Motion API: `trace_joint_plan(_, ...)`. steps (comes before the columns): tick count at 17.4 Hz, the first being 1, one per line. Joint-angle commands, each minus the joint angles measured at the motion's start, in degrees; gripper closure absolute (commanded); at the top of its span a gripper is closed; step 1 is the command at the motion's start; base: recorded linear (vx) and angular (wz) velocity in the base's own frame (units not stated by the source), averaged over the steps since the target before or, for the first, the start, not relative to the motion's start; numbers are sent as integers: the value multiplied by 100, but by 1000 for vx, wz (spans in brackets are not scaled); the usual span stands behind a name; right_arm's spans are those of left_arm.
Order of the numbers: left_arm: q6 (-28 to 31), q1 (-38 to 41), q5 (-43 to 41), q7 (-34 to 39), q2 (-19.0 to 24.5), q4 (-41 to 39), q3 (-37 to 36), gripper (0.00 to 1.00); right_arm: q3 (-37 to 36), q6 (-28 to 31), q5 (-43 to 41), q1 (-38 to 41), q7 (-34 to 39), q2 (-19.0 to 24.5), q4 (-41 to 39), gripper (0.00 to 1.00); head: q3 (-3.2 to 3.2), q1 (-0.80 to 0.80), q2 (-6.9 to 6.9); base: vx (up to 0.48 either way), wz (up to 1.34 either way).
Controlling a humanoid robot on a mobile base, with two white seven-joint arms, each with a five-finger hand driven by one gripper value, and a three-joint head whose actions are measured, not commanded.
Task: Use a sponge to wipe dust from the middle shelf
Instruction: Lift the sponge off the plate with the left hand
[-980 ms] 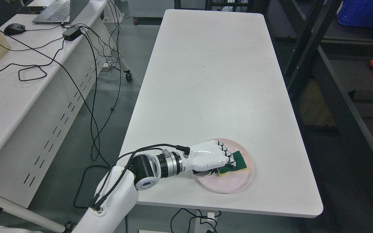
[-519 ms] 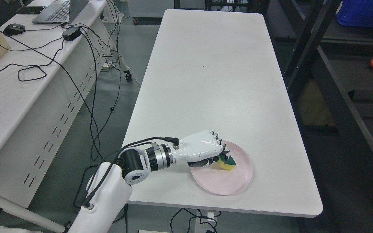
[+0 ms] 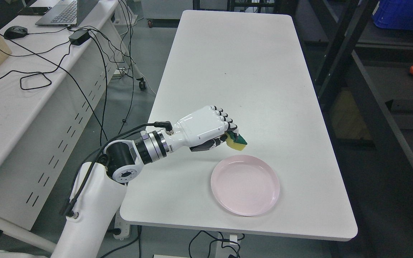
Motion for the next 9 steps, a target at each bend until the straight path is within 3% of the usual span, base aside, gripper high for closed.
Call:
trace_joint_plan(1, -1, -476, 49, -8, 254, -562, 595, 100, 0, -1, 0, 0, 1, -100, -100, 0, 0, 0, 0, 0, 0)
trace_joint_plan(9, -1, -592, 49, -157, 148, -562, 560, 100, 0, -1, 0, 0, 1, -100, -100, 0, 0, 0, 0, 0, 0)
